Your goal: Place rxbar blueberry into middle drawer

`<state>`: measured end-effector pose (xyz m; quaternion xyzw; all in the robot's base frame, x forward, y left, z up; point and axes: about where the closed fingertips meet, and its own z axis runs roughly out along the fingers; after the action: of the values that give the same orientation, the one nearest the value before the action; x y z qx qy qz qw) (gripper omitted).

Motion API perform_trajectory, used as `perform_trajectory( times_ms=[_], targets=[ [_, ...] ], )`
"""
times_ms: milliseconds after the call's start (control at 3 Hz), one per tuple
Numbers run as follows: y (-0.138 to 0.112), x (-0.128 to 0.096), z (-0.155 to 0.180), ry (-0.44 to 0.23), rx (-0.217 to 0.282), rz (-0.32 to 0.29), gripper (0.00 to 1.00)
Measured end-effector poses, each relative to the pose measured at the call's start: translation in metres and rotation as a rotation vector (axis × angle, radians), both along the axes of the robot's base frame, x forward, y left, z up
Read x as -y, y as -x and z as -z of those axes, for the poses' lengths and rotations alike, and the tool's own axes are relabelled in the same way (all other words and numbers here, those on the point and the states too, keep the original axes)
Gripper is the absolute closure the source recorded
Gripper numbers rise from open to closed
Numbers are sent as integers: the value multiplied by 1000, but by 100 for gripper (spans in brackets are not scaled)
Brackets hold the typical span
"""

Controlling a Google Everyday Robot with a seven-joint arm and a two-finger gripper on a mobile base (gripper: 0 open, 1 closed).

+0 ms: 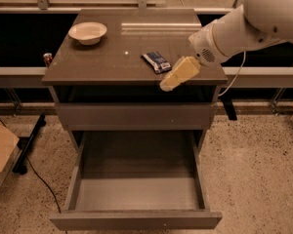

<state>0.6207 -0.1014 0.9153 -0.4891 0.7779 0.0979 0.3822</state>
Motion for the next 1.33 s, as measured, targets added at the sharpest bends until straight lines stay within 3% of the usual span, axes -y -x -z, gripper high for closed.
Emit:
perform_trajectory(
  times_ms=[667, 1000, 1333],
  targets=[
    [-87, -37, 23, -161, 41, 42, 0],
    [-126, -52, 47, -204, 46, 68, 0],
    [-145, -59, 67, -194, 38, 81, 0]
  ],
)
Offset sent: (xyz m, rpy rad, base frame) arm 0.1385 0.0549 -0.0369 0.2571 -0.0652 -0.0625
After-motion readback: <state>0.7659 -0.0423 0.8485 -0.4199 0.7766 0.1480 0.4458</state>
